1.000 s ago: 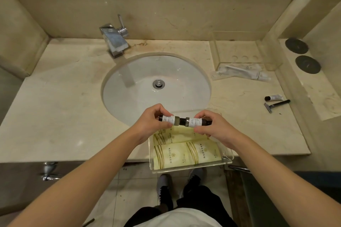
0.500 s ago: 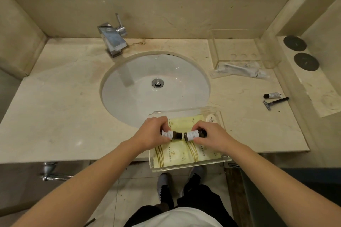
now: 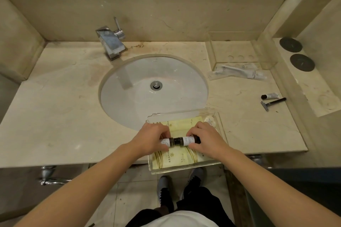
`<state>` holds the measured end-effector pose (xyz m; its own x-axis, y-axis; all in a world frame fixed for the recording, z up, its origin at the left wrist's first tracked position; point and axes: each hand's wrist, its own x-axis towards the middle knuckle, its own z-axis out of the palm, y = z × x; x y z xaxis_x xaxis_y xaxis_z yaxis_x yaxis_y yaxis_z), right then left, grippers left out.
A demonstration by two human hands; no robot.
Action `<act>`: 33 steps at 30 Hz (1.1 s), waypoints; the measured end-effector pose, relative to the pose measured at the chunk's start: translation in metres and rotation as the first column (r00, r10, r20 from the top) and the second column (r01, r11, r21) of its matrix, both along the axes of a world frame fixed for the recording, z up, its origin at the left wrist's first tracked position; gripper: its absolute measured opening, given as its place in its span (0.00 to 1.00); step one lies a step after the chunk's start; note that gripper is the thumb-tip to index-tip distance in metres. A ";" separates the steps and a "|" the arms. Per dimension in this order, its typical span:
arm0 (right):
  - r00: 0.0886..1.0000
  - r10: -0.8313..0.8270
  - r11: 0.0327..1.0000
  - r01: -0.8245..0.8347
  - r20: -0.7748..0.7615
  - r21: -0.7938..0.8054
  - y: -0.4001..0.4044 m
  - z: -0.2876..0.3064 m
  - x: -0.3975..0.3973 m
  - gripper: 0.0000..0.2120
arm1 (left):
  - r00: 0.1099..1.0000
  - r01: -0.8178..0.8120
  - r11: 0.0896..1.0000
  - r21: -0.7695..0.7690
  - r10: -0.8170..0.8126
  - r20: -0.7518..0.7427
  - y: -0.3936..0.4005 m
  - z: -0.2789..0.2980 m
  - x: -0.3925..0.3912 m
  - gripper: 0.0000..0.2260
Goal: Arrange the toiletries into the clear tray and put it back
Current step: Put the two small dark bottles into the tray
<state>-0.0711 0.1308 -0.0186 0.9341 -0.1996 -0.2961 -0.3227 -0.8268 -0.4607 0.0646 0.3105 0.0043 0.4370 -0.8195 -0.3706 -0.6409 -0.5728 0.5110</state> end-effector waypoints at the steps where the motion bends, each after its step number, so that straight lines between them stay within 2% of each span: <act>1: 1.000 0.003 1.000 -0.003 0.002 -0.006 0.000 0.000 0.000 0.15 | 1.000 -0.002 1.000 -0.001 0.002 0.001 0.000 -0.001 0.000 0.13; 8: 0.999 0.005 0.998 -0.002 0.045 -0.057 0.004 0.000 -0.002 0.15 | 0.999 0.022 1.000 -0.013 -0.021 0.041 -0.002 -0.002 -0.002 0.11; 12: 0.998 0.016 0.997 -0.012 0.052 -0.071 0.004 0.002 -0.002 0.18 | 0.995 0.066 0.998 -0.002 -0.066 0.074 -0.003 -0.005 0.000 0.14; 20: 0.999 -0.005 0.999 0.008 0.049 -0.050 -0.002 0.005 -0.001 0.22 | 0.998 0.068 0.998 -0.004 -0.068 -0.012 -0.008 -0.004 0.005 0.20; 23: 0.994 -0.073 0.997 0.073 0.075 0.002 -0.008 0.008 0.000 0.22 | 0.999 0.025 0.998 -0.056 -0.026 -0.022 -0.015 -0.001 0.008 0.20; 27: 0.967 -0.228 0.971 0.217 0.118 0.100 -0.022 0.011 0.001 0.16 | 0.999 -0.046 0.989 -0.142 0.042 -0.032 -0.038 0.005 0.013 0.16; 33: 0.831 -0.543 0.823 0.498 0.120 0.272 -0.059 0.017 -0.001 0.08 | 0.987 -0.141 0.962 -0.234 0.117 -0.114 -0.091 0.018 0.023 0.07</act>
<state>-0.0716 0.0721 -0.0018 0.7499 -0.6220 -0.2253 -0.5669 -0.4286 -0.7035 0.0872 0.2192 0.0227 0.5163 -0.8287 -0.2159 -0.5094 -0.4999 0.7005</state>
